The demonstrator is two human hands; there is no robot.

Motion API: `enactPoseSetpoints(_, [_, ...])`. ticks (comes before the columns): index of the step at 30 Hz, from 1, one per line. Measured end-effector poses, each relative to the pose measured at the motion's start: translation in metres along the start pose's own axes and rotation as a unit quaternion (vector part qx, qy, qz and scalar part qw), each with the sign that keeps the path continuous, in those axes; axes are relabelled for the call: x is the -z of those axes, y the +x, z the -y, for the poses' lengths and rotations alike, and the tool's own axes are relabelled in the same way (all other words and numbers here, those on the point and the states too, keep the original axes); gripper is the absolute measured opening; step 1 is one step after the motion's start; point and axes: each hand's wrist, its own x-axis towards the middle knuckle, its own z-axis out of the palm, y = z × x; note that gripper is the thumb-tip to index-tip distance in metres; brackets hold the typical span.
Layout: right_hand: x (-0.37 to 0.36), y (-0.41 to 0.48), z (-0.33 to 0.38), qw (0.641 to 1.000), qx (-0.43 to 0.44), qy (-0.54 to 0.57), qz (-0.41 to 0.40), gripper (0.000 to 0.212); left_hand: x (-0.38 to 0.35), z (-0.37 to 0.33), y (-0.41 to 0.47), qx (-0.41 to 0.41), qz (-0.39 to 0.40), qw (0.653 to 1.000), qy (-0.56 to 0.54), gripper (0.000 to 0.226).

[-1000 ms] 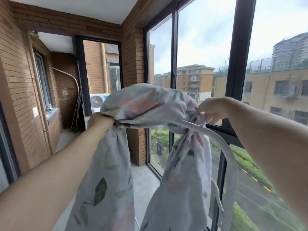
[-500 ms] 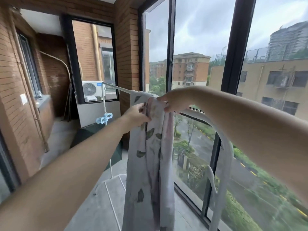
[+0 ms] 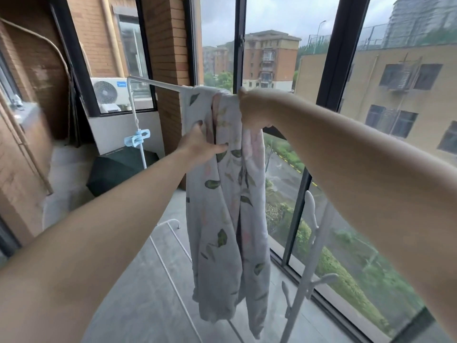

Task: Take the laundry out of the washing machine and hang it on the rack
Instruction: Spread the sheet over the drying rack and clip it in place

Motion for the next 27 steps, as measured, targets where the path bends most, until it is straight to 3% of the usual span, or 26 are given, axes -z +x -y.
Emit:
enactPoseSetpoints(4, [-0.001, -0.007, -0.003, 0.999, -0.024, -0.03, -0.027, 0.083, -0.011, 0.005, 0.003, -0.004, 0.031, 0.999, 0.04, 0.104])
enactPoseSetpoints(7, [-0.008, -0.006, -0.003, 0.996, -0.019, -0.065, -0.055, 0.085, -0.017, 0.005, 0.002, -0.012, -0.001, 0.998, 0.065, 0.091])
enactPoseSetpoints(16, [-0.006, -0.011, 0.009, 0.985, -0.037, -0.08, -0.146, 0.015, -0.006, 0.006, 0.011, 0.025, -0.041, 0.997, 0.052, 0.055])
enactPoseSetpoints(18, [-0.006, -0.011, 0.016, 0.987, -0.046, -0.046, -0.149, 0.013, -0.004, 0.008, 0.011, 0.022, -0.037, 0.998, 0.055, 0.064])
enactPoseSetpoints(22, [-0.008, -0.006, 0.025, 0.988, -0.057, -0.016, -0.145, 0.022, -0.004, 0.013, 0.013, -0.008, 0.002, 0.992, 0.124, 0.114])
enactPoseSetpoints(25, [-0.014, 0.0, 0.031, 0.985, -0.083, -0.026, -0.151, 0.048, -0.01, 0.021, 0.015, 0.06, 0.009, 0.986, 0.155, 0.143])
enactPoseSetpoints(27, [-0.016, 0.006, 0.035, 0.982, -0.081, -0.029, -0.166, 0.055, -0.013, 0.026, 0.016, 0.105, 0.014, 0.984, 0.142, 0.137])
